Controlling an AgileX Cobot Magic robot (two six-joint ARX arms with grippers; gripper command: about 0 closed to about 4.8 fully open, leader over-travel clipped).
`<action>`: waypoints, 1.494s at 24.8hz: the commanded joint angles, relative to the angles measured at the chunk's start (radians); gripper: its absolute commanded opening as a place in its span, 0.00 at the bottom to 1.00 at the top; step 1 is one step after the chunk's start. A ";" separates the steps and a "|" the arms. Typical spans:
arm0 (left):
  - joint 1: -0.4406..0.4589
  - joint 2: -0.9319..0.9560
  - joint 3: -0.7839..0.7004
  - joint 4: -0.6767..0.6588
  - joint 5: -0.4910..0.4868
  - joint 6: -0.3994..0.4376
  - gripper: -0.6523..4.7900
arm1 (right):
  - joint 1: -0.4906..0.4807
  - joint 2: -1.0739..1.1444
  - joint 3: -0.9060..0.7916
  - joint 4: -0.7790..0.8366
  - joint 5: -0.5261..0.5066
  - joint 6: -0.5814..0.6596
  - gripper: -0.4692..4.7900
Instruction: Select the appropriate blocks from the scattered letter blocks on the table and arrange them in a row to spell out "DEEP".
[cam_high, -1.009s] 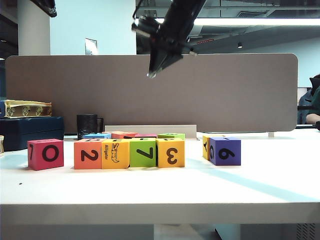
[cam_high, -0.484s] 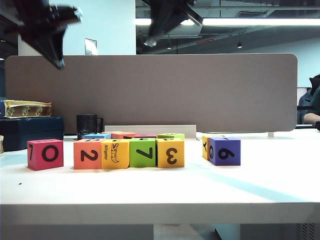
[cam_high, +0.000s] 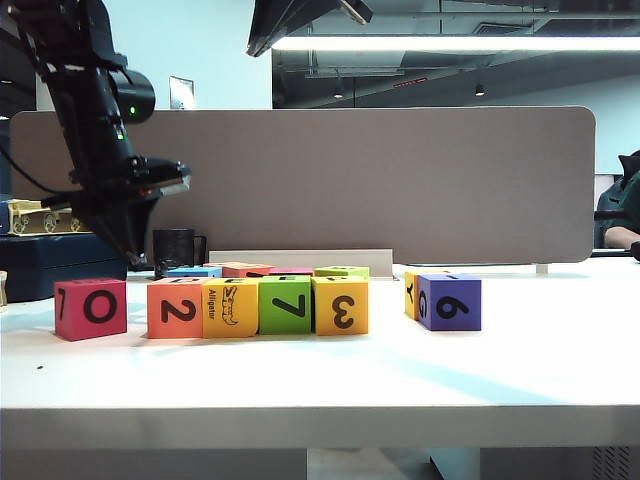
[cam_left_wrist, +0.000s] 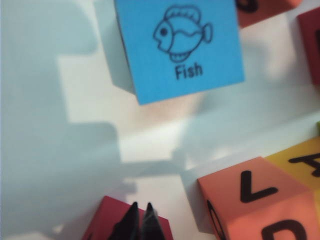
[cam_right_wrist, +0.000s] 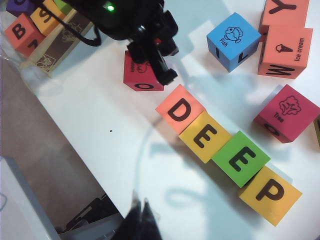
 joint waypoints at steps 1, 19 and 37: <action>0.000 0.019 0.002 -0.054 0.016 0.005 0.14 | 0.003 -0.006 0.005 0.010 -0.002 0.000 0.09; 0.001 -0.048 0.005 -0.093 -0.020 0.012 0.14 | -0.024 -0.006 0.006 0.008 0.306 0.001 0.09; -0.036 -0.452 0.005 -0.122 0.244 0.079 0.14 | -0.061 -0.006 0.005 0.005 0.444 0.001 0.09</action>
